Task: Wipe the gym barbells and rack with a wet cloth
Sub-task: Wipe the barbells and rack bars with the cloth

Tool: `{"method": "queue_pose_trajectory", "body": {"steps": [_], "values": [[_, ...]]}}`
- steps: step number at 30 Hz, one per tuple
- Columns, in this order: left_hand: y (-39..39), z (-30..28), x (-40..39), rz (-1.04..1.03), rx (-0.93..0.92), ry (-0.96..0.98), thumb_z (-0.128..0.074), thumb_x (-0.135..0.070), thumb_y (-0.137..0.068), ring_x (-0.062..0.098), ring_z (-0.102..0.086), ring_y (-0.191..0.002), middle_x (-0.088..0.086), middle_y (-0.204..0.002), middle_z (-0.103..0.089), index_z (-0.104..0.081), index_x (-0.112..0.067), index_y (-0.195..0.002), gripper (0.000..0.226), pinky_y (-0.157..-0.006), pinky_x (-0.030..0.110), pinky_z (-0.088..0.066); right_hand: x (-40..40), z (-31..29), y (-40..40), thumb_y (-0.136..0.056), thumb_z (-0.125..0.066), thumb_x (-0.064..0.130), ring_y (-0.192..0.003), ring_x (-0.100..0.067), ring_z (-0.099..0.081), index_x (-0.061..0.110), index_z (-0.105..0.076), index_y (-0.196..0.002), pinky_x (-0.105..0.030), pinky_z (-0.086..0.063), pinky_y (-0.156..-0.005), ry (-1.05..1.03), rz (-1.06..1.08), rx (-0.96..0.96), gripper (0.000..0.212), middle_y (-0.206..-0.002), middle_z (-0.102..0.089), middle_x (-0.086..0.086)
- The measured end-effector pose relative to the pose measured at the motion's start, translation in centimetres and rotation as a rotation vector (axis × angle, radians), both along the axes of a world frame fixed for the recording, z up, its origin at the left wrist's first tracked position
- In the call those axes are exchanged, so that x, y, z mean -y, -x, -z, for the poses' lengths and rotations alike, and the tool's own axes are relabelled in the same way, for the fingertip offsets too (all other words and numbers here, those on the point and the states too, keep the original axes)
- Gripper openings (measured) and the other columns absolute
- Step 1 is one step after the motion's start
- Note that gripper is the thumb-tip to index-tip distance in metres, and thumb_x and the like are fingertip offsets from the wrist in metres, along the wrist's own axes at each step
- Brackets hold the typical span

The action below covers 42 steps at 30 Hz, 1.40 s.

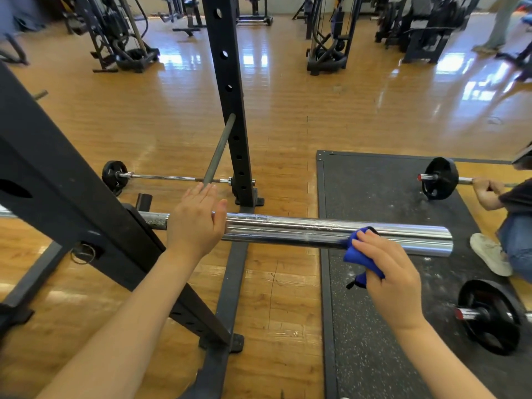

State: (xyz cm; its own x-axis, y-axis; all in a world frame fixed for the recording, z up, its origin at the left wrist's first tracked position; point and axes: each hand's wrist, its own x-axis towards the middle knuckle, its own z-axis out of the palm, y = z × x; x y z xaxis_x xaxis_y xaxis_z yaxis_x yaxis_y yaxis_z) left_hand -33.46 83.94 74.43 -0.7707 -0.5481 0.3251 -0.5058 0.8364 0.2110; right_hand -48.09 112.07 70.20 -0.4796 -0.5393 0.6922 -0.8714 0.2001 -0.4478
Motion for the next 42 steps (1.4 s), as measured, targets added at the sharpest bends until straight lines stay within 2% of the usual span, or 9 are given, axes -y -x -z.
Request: {"method": "queue_pose_trajectory", "body": {"steps": [7, 12, 16, 22, 25, 29, 35, 40, 42], "values": [[1.0, -2.1, -0.3, -0.014, 0.017, -0.065, -0.029, -0.026, -0.102, 0.029, -0.046, -0.128, 0.016, -0.13, -0.057, -0.058, -0.001, -0.124, 0.044, -0.102, 0.04, -0.036, -0.8, 1.0, -0.5, -0.081, -0.049, 0.004, -0.113, -0.02, -0.053, 0.009, -0.063, -0.113, -0.03, -0.039, -0.106, -0.044, -0.005, -0.043, 0.035, -0.115, -0.059, -0.006], [1.2, -2.3, 0.2, 0.006, -0.148, -0.165, -0.025, -0.032, -0.094, 0.029, -0.059, -0.093, 0.02, -0.1, -0.065, -0.064, 0.0, -0.1, 0.051, -0.075, 0.037, -0.043, -0.5, -1.5, -1.0, -0.08, -0.043, 0.005, -0.109, -0.012, -0.051, -0.001, -0.064, -0.11, -0.019, -0.036, -0.105, 0.015, 0.048, 0.017, 0.037, -0.111, -0.058, -0.004], [-0.3, 0.0, -0.2, -0.021, -0.24, 0.011, -0.027, -0.027, -0.095, 0.034, -0.053, -0.121, 0.02, -0.123, -0.061, -0.06, 0.005, -0.12, 0.052, -0.107, 0.046, -0.034, 2.1, -5.7, 1.0, -0.082, -0.048, 0.005, -0.104, -0.018, -0.056, 0.0, -0.065, -0.111, -0.015, -0.038, -0.095, -0.024, 0.1, 0.073, 0.034, -0.108, -0.061, -0.003], [-0.7, 1.9, 0.0, 0.005, -0.127, 0.136, -0.032, -0.022, -0.093, 0.037, -0.05, -0.123, 0.022, -0.125, -0.058, -0.058, 0.007, -0.122, 0.049, -0.109, 0.048, -0.03, 5.1, -5.3, 2.0, -0.091, -0.06, 0.027, -0.086, -0.017, -0.06, 0.016, -0.064, -0.116, -0.025, -0.038, -0.071, -0.434, 0.115, 0.198, 0.027, -0.099, -0.068, 0.0], [-0.5, 1.6, 0.0, 0.029, -0.116, 0.127, -0.032, -0.023, -0.095, 0.037, -0.052, -0.121, 0.022, -0.124, -0.059, -0.058, 0.007, -0.121, 0.048, -0.107, 0.049, -0.034, 4.0, -3.5, 1.1, -0.085, -0.068, 0.012, -0.088, -0.022, -0.064, 0.006, -0.067, -0.11, -0.024, -0.043, -0.077, -0.231, 0.093, 0.082, 0.026, -0.097, -0.07, -0.006], [-0.4, 1.2, 0.2, 0.024, -0.074, 0.072, -0.03, -0.028, -0.096, 0.037, -0.053, -0.12, 0.022, -0.122, -0.06, -0.059, 0.007, -0.12, 0.051, -0.105, 0.048, -0.035, 3.0, -1.3, 0.1, -0.085, -0.05, 0.015, -0.101, -0.017, -0.055, -0.003, -0.067, -0.107, -0.011, -0.035, -0.098, -0.051, 0.087, 0.017, 0.033, -0.104, -0.068, -0.014], [0.4, -1.1, 0.2, 0.011, 0.024, -0.042, -0.021, -0.036, -0.094, 0.034, -0.05, -0.123, 0.017, -0.124, -0.06, -0.061, -0.003, -0.12, 0.059, -0.099, 0.042, -0.038, 1.8, 0.9, -2.0, -0.097, -0.045, 0.018, -0.104, -0.022, -0.055, -0.002, -0.066, -0.106, -0.02, -0.037, -0.104, 0.028, 0.04, -0.036, 0.03, -0.108, -0.063, -0.013], [1.3, -2.0, 0.6, 0.017, -0.021, -0.147, -0.028, -0.026, -0.102, 0.024, -0.054, -0.068, 0.0, -0.063, -0.051, -0.046, -0.018, -0.07, 0.038, -0.054, 0.028, -0.031, 2.0, 0.5, -2.3, -0.084, -0.047, 0.007, -0.1, -0.021, -0.054, -0.005, -0.066, -0.104, -0.016, -0.036, -0.102, 0.023, 0.069, -0.021, 0.03, -0.103, -0.066, -0.017], [1.1, -1.7, 0.7, 0.017, -0.159, -0.109, -0.027, -0.027, -0.098, 0.018, -0.044, -0.056, -0.004, -0.055, -0.043, -0.048, -0.019, -0.069, 0.037, -0.049, 0.026, -0.024, 2.2, -0.3, -2.5, -0.083, -0.045, 0.005, -0.096, -0.019, -0.053, -0.006, -0.066, -0.104, -0.012, -0.035, -0.099, 0.038, 0.088, -0.003, 0.032, -0.099, -0.066, -0.017]]}}
